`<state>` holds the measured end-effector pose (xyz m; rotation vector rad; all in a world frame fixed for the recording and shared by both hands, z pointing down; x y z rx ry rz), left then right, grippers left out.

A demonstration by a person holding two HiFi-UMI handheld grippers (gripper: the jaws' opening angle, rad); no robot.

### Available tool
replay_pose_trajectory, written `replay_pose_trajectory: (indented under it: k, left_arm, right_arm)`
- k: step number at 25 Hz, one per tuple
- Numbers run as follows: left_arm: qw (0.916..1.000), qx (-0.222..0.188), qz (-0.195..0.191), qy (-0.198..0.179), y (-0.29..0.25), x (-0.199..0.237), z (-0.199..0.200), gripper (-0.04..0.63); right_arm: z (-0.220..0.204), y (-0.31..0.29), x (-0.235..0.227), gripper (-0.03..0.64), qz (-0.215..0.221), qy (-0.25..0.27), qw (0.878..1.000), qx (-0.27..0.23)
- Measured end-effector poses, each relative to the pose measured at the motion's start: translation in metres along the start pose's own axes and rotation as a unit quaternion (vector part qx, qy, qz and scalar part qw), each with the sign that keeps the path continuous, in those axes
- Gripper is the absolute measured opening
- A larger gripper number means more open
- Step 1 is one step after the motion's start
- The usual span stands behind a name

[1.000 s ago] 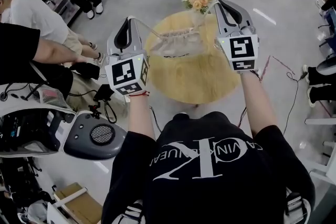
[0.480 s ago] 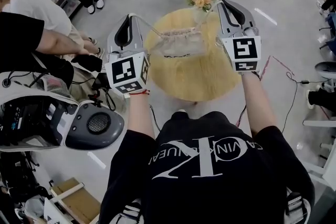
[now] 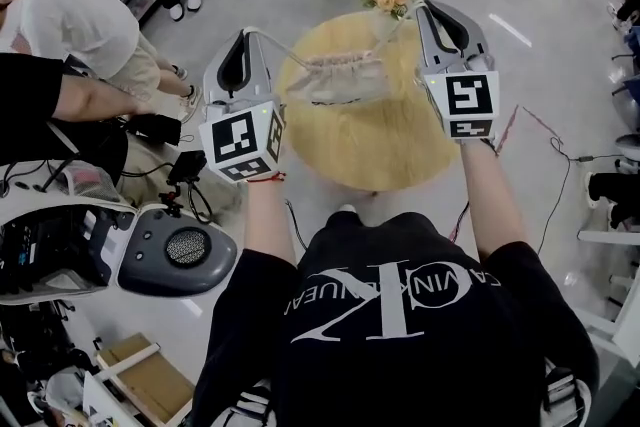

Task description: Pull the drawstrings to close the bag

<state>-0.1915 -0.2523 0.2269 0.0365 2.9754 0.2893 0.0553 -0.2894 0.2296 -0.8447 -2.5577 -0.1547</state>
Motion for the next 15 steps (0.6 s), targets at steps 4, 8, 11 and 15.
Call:
replay_pose_trajectory:
  k: [4, 8, 11, 15]
  left_arm:
    - [1.0000, -0.001, 0.001, 0.001, 0.0096, 0.0029, 0.0022, 0.018]
    - [1.0000, 0.000, 0.003, 0.004, 0.0096, 0.0036, -0.0017, 0.018]
    - [1.0000, 0.000, 0.005, 0.006, 0.0079, 0.0046, -0.0034, 0.018]
    - [0.9999, 0.001, 0.008, 0.008, 0.0048, 0.0071, -0.0053, 0.018]
  right_arm:
    - [0.0046, 0.0058, 0.0071, 0.025, 0.002, -0.002, 1.000, -0.004]
    - [0.0010, 0.0046, 0.0070, 0.023, 0.002, -0.006, 1.000, -0.006]
    - [0.0008, 0.0027, 0.0058, 0.025, 0.003, -0.008, 1.000, -0.009]
    - [0.0010, -0.0020, 0.0049, 0.023, 0.004, -0.009, 1.000, -0.010]
Point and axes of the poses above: the fingertips, and each gripper's own axes: y backward along the fingers, x to its left, z out of its top, the point moved 1 cm from there along y, backward along the fingers, and after that the axes turned 12 degrees about z, right-handed, at the moved point
